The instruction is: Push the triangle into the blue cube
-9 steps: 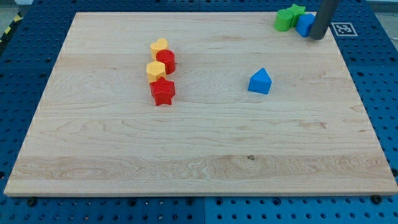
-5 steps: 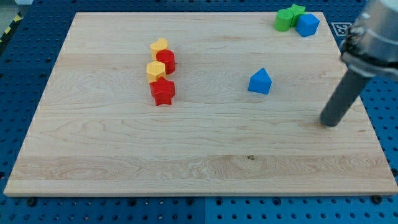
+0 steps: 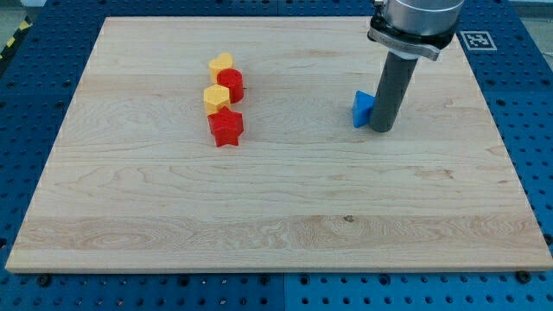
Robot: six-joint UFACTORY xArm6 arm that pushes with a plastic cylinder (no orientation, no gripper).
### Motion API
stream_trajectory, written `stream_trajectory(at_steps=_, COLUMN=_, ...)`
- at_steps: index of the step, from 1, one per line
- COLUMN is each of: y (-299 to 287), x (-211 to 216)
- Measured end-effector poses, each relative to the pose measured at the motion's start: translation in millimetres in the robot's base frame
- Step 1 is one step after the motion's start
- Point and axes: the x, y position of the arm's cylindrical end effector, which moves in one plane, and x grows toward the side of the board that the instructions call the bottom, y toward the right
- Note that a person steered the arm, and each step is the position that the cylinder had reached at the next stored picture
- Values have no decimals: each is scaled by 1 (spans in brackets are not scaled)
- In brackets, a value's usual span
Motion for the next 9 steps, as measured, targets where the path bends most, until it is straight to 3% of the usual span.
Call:
stream_trajectory(at_steps=2, y=-69, x=23)
stream_trajectory(at_steps=3, y=-85, x=8)
stream_trajectory(at_steps=6, y=-24, x=-24)
stream_trajectory(at_steps=9, y=32, x=-26)
